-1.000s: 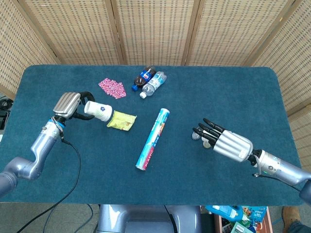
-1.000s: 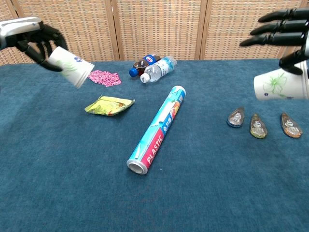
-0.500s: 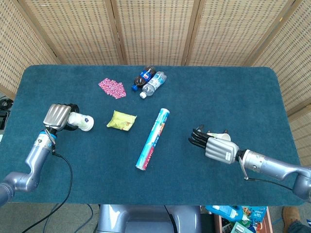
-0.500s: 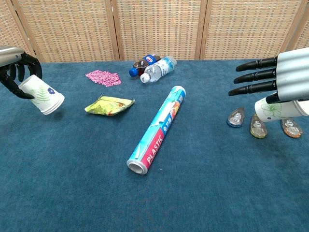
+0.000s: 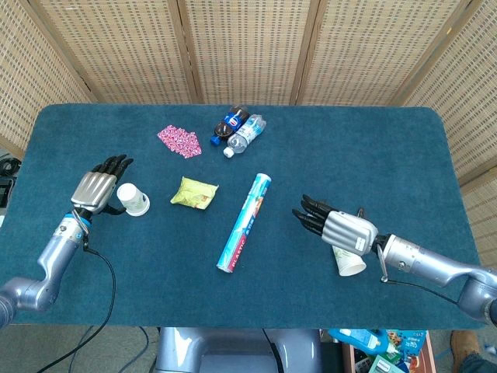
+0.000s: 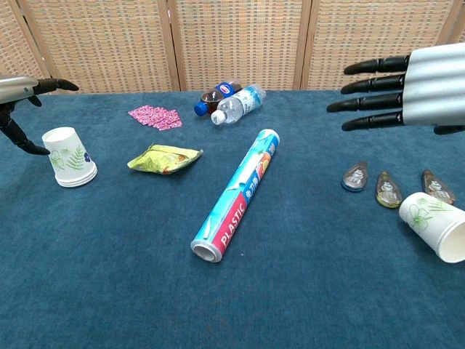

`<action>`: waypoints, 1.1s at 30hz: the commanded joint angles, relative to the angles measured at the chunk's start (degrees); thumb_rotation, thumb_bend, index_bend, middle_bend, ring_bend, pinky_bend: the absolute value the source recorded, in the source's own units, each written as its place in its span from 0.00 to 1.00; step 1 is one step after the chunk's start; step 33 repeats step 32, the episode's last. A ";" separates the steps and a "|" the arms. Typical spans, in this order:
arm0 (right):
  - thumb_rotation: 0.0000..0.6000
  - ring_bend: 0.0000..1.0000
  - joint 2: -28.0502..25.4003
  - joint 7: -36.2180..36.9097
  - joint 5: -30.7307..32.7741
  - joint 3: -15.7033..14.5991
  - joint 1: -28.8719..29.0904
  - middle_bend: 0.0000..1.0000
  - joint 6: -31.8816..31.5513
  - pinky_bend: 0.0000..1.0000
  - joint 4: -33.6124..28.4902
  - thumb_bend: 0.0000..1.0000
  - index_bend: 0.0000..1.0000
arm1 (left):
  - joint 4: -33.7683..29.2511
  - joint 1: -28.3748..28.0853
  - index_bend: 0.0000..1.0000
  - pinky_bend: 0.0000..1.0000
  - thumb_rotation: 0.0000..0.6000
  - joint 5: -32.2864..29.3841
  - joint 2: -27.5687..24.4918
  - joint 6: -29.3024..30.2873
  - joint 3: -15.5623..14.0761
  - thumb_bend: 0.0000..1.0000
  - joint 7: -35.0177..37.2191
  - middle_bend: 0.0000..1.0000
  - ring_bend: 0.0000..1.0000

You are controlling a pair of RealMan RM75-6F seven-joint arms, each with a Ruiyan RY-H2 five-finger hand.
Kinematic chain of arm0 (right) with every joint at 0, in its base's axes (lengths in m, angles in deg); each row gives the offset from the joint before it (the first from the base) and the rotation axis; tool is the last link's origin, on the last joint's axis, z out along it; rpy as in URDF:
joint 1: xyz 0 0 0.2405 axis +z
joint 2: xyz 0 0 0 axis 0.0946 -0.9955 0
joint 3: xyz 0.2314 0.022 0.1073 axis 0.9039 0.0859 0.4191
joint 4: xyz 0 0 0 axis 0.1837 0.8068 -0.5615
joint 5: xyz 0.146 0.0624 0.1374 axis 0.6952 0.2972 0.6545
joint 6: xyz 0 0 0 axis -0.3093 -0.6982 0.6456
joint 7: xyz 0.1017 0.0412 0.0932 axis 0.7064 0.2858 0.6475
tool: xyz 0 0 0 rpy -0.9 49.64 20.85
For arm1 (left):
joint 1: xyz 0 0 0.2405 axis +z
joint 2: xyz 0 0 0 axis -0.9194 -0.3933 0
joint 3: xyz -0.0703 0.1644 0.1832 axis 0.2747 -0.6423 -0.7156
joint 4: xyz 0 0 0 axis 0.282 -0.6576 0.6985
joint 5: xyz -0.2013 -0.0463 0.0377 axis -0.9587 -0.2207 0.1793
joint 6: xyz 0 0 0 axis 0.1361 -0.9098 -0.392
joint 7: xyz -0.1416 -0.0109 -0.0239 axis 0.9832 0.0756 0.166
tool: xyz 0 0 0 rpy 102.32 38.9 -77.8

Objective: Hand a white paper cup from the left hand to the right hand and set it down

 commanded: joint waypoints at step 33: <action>1.00 0.00 5.12 21.43 31.61 4.92 -33.51 0.00 -27.80 0.00 -14.91 0.00 0.00 | -24.53 23.91 0.00 0.00 1.00 3.29 -10.64 33.27 -5.02 0.11 -3.17 0.00 0.00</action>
